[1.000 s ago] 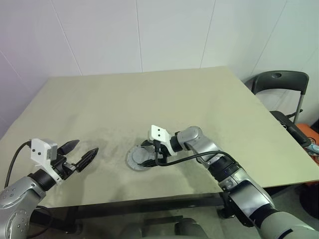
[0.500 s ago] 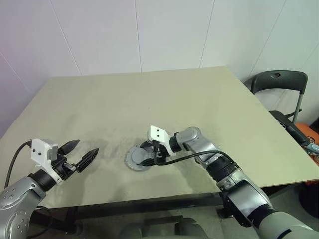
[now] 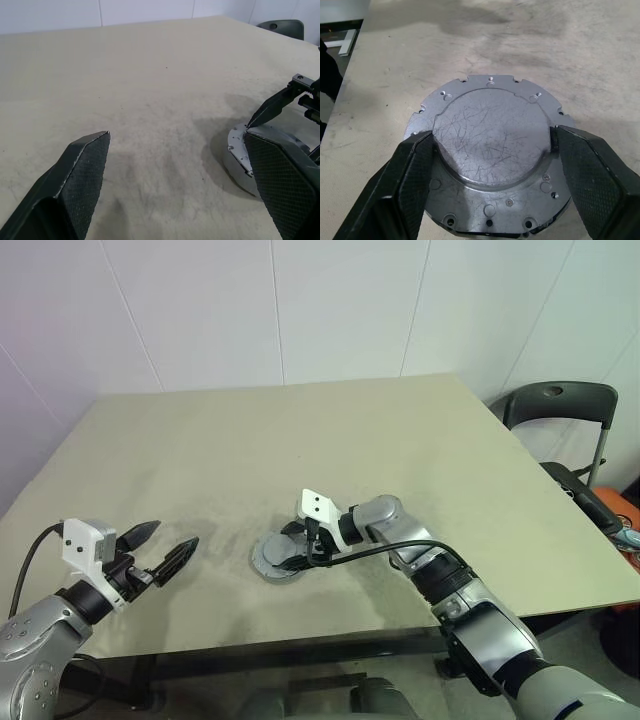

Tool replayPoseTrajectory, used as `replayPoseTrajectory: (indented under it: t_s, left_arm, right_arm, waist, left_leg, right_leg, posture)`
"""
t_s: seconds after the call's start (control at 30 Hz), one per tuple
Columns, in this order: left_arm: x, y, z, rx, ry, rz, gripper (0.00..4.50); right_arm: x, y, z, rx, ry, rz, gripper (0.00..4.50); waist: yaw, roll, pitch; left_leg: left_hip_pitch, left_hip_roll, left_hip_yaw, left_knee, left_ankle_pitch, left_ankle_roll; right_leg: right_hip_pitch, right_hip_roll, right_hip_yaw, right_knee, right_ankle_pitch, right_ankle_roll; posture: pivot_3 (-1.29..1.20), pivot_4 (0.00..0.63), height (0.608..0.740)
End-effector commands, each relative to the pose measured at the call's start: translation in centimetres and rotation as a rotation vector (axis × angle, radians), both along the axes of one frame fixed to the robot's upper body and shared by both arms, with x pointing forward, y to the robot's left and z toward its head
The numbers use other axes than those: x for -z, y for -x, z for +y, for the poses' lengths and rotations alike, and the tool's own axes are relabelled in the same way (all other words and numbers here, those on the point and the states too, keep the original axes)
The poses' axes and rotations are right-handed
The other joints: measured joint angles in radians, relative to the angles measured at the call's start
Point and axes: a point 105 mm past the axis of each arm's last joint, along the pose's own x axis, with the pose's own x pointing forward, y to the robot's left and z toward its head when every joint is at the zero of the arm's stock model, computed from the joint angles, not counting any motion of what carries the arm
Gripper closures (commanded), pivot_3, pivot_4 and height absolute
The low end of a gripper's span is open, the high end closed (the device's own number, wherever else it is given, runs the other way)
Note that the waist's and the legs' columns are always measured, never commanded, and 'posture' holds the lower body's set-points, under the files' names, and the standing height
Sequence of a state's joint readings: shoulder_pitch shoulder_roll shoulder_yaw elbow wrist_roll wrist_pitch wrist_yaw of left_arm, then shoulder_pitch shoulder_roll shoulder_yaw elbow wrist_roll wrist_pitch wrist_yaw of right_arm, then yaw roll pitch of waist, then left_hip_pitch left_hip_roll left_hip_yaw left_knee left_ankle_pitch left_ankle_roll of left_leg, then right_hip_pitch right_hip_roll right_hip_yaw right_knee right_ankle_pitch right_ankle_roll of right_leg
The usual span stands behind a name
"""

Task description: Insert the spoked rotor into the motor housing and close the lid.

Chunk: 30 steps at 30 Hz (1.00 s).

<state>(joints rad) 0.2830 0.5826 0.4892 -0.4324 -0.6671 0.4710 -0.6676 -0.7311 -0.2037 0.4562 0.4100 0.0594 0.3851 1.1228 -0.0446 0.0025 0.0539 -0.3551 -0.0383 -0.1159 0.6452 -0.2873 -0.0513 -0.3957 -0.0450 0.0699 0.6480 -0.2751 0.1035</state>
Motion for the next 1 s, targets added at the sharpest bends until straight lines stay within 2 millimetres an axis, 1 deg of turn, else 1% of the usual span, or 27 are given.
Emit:
replayPoseTrajectory:
  t_s: [0.03, 0.4, 0.67, 0.9, 1.0]
  left_arm:
    - [-1.1, 0.0, 0.0, -0.001, -0.015, -0.052, 0.0]
    - [-1.2, 0.0, -0.1, 0.004, -0.014, -0.052, 0.0]
    - [-1.3, -0.1, -0.1, 0.007, -0.015, -0.054, 0.0]
    - [-1.3, -0.2, -0.1, 0.009, -0.016, -0.055, 0.0]
    - [-1.4, -0.2, -0.1, 0.009, -0.016, -0.058, 0.0]
  right_arm:
    - [-0.9, -0.5, 0.3, -0.002, -0.012, -0.046, 1.04]
    - [0.2, -0.4, -0.4, -0.011, 0.03, -0.04, 1.04]
    - [-0.7, -0.9, -0.4, -0.009, 0.017, -0.061, 1.04]
    - [-0.3, -1.2, -0.6, -0.004, 0.039, -0.069, 1.04]
    - [-1.0, -1.4, -0.4, 0.009, 0.006, -0.054, 1.04]
  waist:
    - [0.0, 0.0, 0.0]
    - [0.0, 0.0, 0.0]
    - [0.0, 0.0, 0.0]
    - [0.0, 0.0, 0.0]
    - [0.0, 0.0, 0.0]
  left_leg:
    - [0.0, 0.0, 0.0, 0.0, 0.0, 0.0]
    - [0.001, 0.0, 0.0, 0.0, 0.0, 0.0]
    - [0.001, 0.0, 0.0, 0.0, 0.0, 0.0]
    - [0.001, 0.0, 0.0, 0.0, 0.0, 0.0]
    - [0.002, 0.0, 0.0, 0.0, 0.0, 0.0]
  right_leg:
    - [0.0, 0.0, 0.0, 0.0, 0.0, 0.0]
    - [0.001, 0.0, 0.0, 0.0, 0.0, 0.0]
    - [0.001, 0.0, 0.0, 0.0, 0.0, 0.0]
    - [0.001, 0.0, 0.0, 0.0, 0.0, 0.0]
    - [0.002, 0.0, 0.0, 0.0, 0.0, 0.0]
  posture:
    - [0.0, 0.0, 0.74]
    - [0.0, 0.0, 0.74]
    - [0.0, 0.0, 0.74]
    - [0.0, 0.0, 0.74]
    - [0.0, 0.0, 0.74]
